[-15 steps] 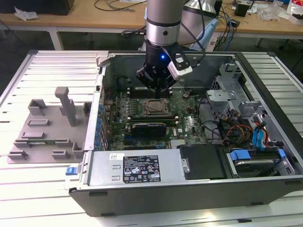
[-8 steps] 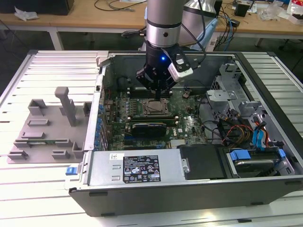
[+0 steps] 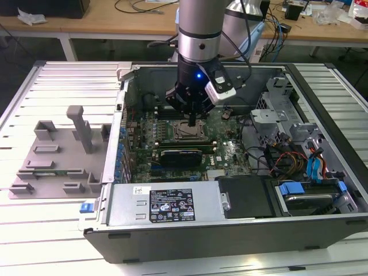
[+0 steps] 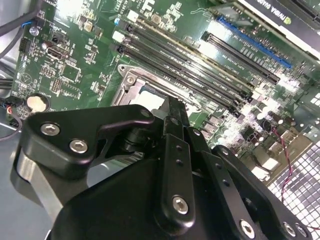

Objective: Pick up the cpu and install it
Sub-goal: 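Install the second cpu locking lever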

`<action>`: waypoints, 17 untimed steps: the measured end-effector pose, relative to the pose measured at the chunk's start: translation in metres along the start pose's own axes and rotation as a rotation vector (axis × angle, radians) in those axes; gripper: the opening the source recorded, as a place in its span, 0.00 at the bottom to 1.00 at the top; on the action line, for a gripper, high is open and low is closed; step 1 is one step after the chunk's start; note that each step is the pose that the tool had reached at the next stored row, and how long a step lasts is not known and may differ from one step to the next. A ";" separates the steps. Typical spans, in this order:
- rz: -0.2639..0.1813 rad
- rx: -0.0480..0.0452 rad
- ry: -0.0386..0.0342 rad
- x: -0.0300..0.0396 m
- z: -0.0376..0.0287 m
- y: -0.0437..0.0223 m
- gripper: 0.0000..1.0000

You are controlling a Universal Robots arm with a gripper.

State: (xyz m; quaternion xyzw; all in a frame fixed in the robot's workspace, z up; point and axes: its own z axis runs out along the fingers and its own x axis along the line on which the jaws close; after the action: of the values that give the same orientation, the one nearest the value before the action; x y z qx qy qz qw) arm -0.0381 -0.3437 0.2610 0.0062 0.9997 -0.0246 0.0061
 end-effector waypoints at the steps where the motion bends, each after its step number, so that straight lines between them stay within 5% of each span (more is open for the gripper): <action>1: 0.000 -0.0001 0.0000 0.0000 0.0001 -0.0009 0.11; 8: -0.011 -0.0001 -0.0005 0.0001 0.0004 -0.0046 0.11; 11: -0.063 -0.0008 -0.0031 0.0006 0.0040 -0.0045 0.11; 17: -0.068 -0.0007 -0.0033 0.0053 0.0094 -0.0043 0.11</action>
State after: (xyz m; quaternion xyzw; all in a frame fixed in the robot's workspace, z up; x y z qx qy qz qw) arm -0.0434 -0.3484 0.2518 -0.0280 0.9993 -0.0244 0.0069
